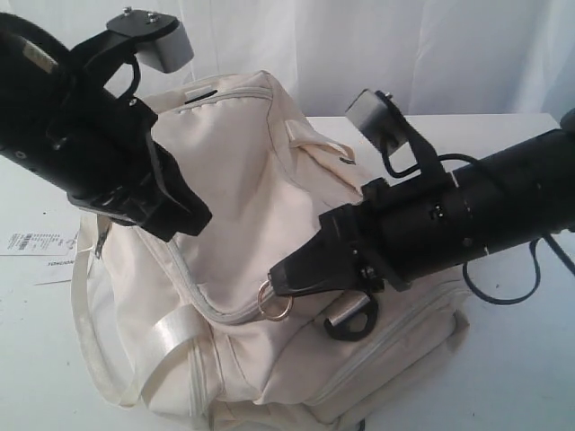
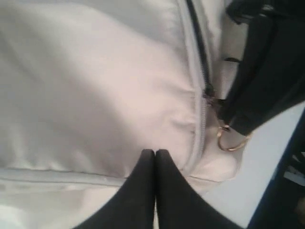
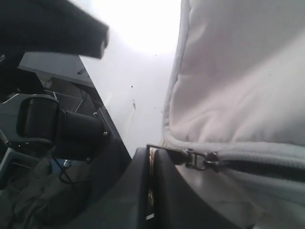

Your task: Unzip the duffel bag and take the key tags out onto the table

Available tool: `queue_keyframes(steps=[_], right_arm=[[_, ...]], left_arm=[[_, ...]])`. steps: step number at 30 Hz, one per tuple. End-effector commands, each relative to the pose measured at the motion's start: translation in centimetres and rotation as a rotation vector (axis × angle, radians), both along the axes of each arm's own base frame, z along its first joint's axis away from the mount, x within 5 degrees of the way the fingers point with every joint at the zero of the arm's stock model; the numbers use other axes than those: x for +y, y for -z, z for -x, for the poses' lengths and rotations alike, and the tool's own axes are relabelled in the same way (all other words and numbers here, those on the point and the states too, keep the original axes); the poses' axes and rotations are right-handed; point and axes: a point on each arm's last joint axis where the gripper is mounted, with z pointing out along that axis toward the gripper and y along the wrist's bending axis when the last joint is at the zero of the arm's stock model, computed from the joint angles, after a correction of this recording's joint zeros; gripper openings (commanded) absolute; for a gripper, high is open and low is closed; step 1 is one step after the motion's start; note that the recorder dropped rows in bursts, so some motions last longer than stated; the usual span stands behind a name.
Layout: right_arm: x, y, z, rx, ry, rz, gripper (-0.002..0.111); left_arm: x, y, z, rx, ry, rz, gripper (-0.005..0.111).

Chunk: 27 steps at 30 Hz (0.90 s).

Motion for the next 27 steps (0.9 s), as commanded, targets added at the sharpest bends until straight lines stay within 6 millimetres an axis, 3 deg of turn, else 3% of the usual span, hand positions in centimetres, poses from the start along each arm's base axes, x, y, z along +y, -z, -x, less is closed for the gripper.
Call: queue_keyframes(steps=[1, 11, 18, 21, 24, 27], right_arm=[[1.4, -0.2, 1.2, -0.029, -0.027, -0.011, 0.0], [4.1, 0.2, 3.1, -0.102, -0.042, 0.017, 0.0], [4.6, 0.4, 4.1, -0.122, -0.094, 0.031, 0.002], [4.5, 0.4, 4.3, -0.113, -0.117, 0.032, 0.017], [4.5, 0.4, 4.3, -0.109, -0.124, 0.031, 0.05], [4.4, 0.1, 4.3, -0.108, -0.138, 0.026, 0.07]], left_arm=[[1.5, -0.7, 0.2, -0.05, -0.09, -0.076, 0.0], [3.5, -1.8, 1.5, -0.094, -0.134, -0.156, 0.0], [3.8, -1.6, 1.9, -0.055, -0.121, -0.191, 0.0], [3.7, -1.6, 2.0, -0.041, -0.118, -0.177, 0.0], [3.6, -1.6, 2.1, -0.031, -0.114, -0.168, 0.0], [3.7, -1.4, 2.3, -0.006, -0.106, -0.189, 0.0]])
